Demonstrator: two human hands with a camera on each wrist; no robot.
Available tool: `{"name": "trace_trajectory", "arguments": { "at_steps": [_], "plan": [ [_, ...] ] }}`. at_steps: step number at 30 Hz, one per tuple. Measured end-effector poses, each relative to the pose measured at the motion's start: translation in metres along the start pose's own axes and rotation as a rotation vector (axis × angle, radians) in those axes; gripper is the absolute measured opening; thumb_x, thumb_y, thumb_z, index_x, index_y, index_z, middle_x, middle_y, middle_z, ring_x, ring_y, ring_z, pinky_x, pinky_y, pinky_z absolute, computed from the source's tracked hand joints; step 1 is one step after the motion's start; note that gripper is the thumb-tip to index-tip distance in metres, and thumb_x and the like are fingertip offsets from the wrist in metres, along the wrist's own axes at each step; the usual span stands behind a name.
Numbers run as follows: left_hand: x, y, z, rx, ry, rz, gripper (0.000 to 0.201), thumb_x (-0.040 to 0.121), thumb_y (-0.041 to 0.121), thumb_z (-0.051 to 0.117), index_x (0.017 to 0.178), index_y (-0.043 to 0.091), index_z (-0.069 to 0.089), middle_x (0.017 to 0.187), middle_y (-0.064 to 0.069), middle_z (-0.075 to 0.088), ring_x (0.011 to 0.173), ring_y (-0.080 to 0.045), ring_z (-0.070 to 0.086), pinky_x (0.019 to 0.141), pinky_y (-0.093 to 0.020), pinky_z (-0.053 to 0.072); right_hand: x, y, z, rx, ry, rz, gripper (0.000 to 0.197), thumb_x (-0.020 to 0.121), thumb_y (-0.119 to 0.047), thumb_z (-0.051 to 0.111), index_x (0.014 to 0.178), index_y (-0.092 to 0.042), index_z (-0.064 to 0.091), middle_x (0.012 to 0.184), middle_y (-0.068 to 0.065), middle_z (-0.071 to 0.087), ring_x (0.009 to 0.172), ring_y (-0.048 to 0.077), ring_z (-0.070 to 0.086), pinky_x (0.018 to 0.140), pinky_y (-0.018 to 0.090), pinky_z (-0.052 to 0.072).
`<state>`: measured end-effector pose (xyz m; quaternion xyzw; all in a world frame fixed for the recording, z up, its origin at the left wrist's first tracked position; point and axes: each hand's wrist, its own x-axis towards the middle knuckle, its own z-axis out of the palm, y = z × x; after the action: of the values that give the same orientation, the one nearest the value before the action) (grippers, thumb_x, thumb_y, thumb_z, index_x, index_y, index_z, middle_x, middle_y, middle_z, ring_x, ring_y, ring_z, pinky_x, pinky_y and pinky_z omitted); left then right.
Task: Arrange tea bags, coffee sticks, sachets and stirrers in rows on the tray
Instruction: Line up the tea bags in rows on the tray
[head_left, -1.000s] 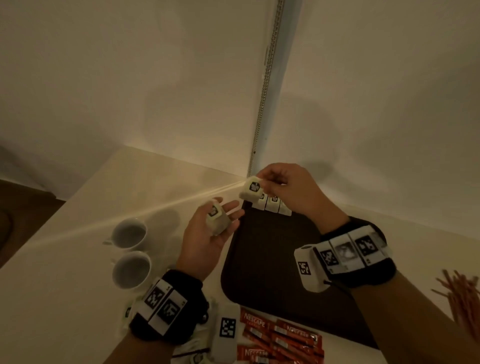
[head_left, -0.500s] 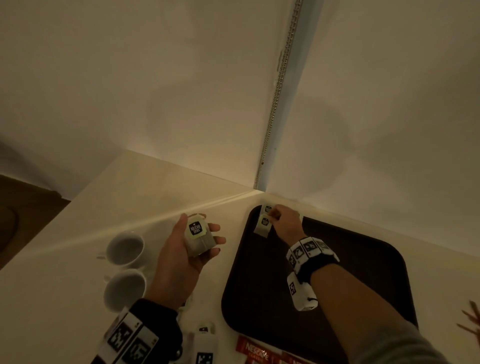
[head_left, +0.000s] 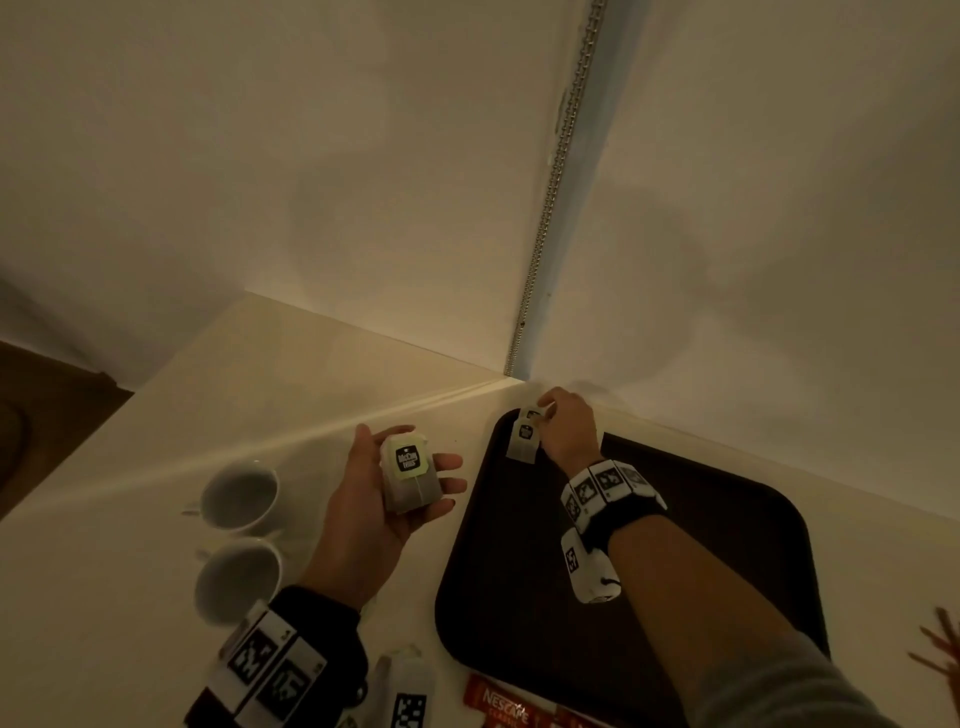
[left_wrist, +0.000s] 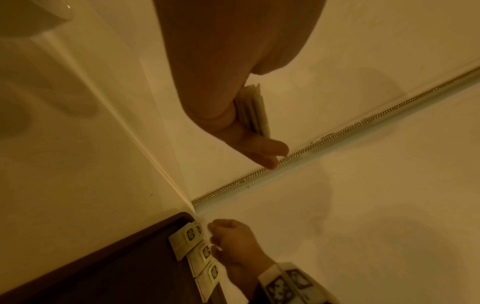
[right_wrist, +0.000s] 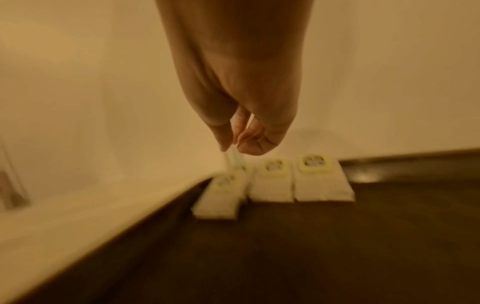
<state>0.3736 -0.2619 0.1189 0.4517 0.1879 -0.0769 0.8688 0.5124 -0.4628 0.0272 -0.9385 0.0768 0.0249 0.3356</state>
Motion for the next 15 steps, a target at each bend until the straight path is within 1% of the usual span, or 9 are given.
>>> {"name": "trace_trajectory", "arguments": {
  "at_steps": [2,4,5,6,8,9,11,13,15],
  "plan": [
    [0.001,0.000,0.002,0.037,-0.016,-0.035,0.058,0.095,0.058,0.020,0.105,0.014,0.056,0.086,-0.018,0.072,0.070,-0.028,0.070,0.050,-0.028,0.054,-0.014,-0.021,-0.013,0.146,0.021,-0.097,0.010,0.087,-0.015,0.064,0.096,-0.011,0.063,0.095,0.005,0.061,0.082,0.012,0.057,0.076,0.026,0.049],
    [0.003,0.000,0.006,0.080,-0.044,-0.063,0.064,0.094,0.060,0.017,0.109,0.012,0.057,0.090,-0.017,0.072,0.075,-0.028,0.070,0.054,-0.028,0.055,-0.039,-0.053,-0.035,0.374,-0.095,-0.262,0.011,0.085,-0.020,0.067,0.094,-0.014,0.065,0.088,-0.003,0.061,0.074,0.001,0.054,0.068,0.015,0.044],
    [0.004,0.000,0.010,0.098,-0.058,-0.072,0.067,0.094,0.060,0.016,0.112,0.011,0.058,0.092,-0.017,0.072,0.077,-0.027,0.071,0.056,-0.028,0.055,-0.053,-0.068,-0.045,0.426,-0.186,-0.360,0.014,0.083,-0.022,0.070,0.095,-0.015,0.066,0.088,-0.004,0.061,0.075,0.000,0.053,0.067,0.011,0.042],
    [0.004,0.001,0.014,0.114,-0.069,-0.077,0.069,0.094,0.060,0.015,0.113,0.010,0.059,0.093,-0.016,0.072,0.079,-0.027,0.071,0.058,-0.028,0.056,-0.065,-0.081,-0.055,0.418,-0.275,-0.452,0.020,0.079,-0.024,0.073,0.096,-0.017,0.066,0.090,-0.003,0.060,0.078,0.002,0.053,0.067,0.010,0.041],
    [0.003,0.004,0.023,0.125,-0.098,-0.086,0.069,0.094,0.061,0.016,0.114,0.013,0.061,0.099,-0.012,0.073,0.088,-0.027,0.071,0.062,-0.029,0.056,-0.082,-0.098,-0.066,0.336,-0.382,-0.584,0.029,0.071,-0.026,0.080,0.097,-0.020,0.067,0.091,-0.002,0.057,0.081,0.007,0.052,0.069,0.010,0.039],
    [0.002,0.006,0.026,0.122,-0.121,-0.093,0.068,0.092,0.062,0.017,0.113,0.015,0.062,0.103,-0.009,0.073,0.093,-0.027,0.070,0.065,-0.030,0.057,-0.086,-0.102,-0.070,0.308,-0.387,-0.617,0.030,0.070,-0.024,0.081,0.096,-0.019,0.067,0.089,-0.004,0.056,0.079,0.006,0.052,0.068,0.010,0.039],
    [0.001,0.012,0.032,0.116,-0.171,-0.099,0.068,0.086,0.065,0.020,0.114,0.019,0.062,0.110,-0.005,0.071,0.101,-0.025,0.068,0.070,-0.031,0.058,-0.088,-0.107,-0.077,0.288,-0.339,-0.645,0.025,0.071,-0.021,0.080,0.093,-0.019,0.069,0.086,-0.007,0.055,0.076,0.005,0.053,0.065,0.011,0.041],
    [-0.001,0.016,0.034,0.106,-0.202,-0.089,0.070,0.080,0.066,0.026,0.120,0.019,0.060,0.115,-0.006,0.070,0.107,-0.024,0.066,0.074,-0.032,0.058,-0.088,-0.109,-0.085,0.297,-0.272,-0.645,0.021,0.073,-0.018,0.078,0.093,-0.018,0.070,0.085,-0.004,0.061,0.074,0.004,0.055,0.063,0.010,0.041],
    [-0.003,0.017,0.036,0.093,-0.214,-0.059,0.066,0.080,0.061,0.035,0.124,0.017,0.057,0.119,-0.009,0.067,0.110,-0.025,0.064,0.076,-0.032,0.057,-0.088,-0.112,-0.093,0.331,-0.232,-0.622,0.018,0.076,-0.014,0.075,0.094,-0.017,0.072,0.084,-0.002,0.067,0.072,0.002,0.058,0.062,0.009,0.041]
  ]
}}
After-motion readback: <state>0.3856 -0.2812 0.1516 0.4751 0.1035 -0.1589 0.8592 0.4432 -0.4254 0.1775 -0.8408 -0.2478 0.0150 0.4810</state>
